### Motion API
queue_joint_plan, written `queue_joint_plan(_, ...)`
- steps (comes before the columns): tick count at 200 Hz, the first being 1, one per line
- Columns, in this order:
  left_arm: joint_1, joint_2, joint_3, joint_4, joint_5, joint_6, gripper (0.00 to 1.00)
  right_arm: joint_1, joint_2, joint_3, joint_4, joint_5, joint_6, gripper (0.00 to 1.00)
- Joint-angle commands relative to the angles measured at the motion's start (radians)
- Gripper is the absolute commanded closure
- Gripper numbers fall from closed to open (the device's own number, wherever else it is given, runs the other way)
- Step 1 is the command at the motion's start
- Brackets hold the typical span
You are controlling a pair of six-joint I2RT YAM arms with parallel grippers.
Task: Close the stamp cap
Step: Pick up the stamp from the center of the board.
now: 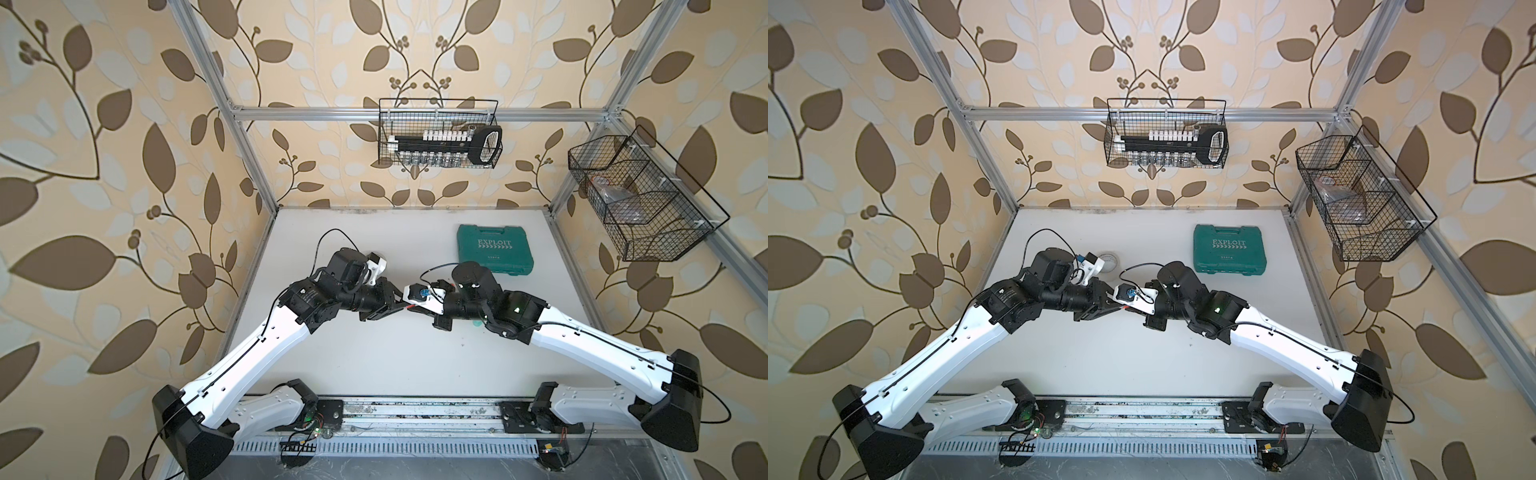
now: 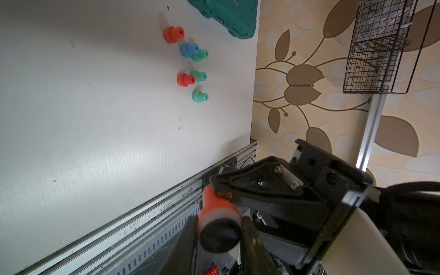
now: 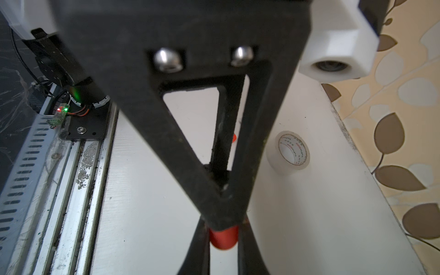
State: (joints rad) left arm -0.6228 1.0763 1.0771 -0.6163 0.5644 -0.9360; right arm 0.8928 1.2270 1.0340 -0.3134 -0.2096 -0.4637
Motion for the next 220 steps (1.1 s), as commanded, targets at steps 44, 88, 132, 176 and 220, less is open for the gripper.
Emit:
queue_joint_plan(44,-0.014,-0.031,0.077,0.050,0.047,-0.012,0.79,0.009,-0.105,0.021,0.022,-0.011,0.044,0.67)
queue_joint_plan(88,-0.015,-0.052,0.178,0.125,0.145,-0.060,0.81,0.010,-0.245,0.002,0.139,-0.059,0.116,0.56)
queue_joint_plan(132,-0.014,-0.064,0.268,0.223,0.268,-0.126,0.81,0.009,-0.350,-0.004,0.313,-0.137,0.212,0.54)
queue_joint_plan(176,-0.014,-0.077,0.331,0.289,0.333,-0.182,0.81,0.009,-0.356,0.022,0.431,-0.215,0.270,0.55)
queue_joint_plan(220,-0.014,-0.076,0.332,0.380,0.378,-0.249,0.81,0.008,-0.299,0.065,0.491,-0.251,0.302,0.61)
